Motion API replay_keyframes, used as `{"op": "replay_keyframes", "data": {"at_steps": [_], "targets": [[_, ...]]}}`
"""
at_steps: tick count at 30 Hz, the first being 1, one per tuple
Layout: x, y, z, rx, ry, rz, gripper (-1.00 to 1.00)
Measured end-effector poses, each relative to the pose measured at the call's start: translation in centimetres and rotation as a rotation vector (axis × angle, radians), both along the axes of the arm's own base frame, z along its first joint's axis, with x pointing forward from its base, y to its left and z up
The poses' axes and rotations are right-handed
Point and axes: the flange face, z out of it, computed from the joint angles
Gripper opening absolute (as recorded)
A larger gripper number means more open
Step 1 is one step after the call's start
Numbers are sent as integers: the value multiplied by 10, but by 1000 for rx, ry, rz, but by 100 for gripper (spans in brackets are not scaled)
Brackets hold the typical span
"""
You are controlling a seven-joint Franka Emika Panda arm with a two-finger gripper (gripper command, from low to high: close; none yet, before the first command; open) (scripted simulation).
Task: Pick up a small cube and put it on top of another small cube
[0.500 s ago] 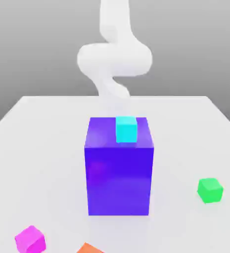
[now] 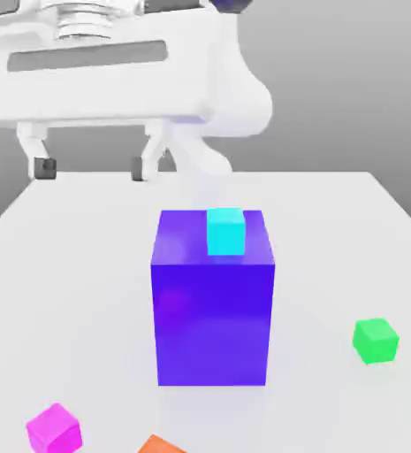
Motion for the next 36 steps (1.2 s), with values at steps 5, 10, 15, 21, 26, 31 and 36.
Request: {"op": "replay_keyframes", "data": {"at_steps": [5,10,15,21,26,31,36], "targets": [[6,-40,-90,38,123,-117,0],[-2,-66,-182,67,246,-214,0],[-20,-86,-267,84,337,-292,0],[-21,-87,-309,85,342,-297,-100],[-21,-87,-303,85,343,-297,-100],[-15,-49,-252,76,345,-176,-100],[-16,77,-235,29,348,232,-100]]}}
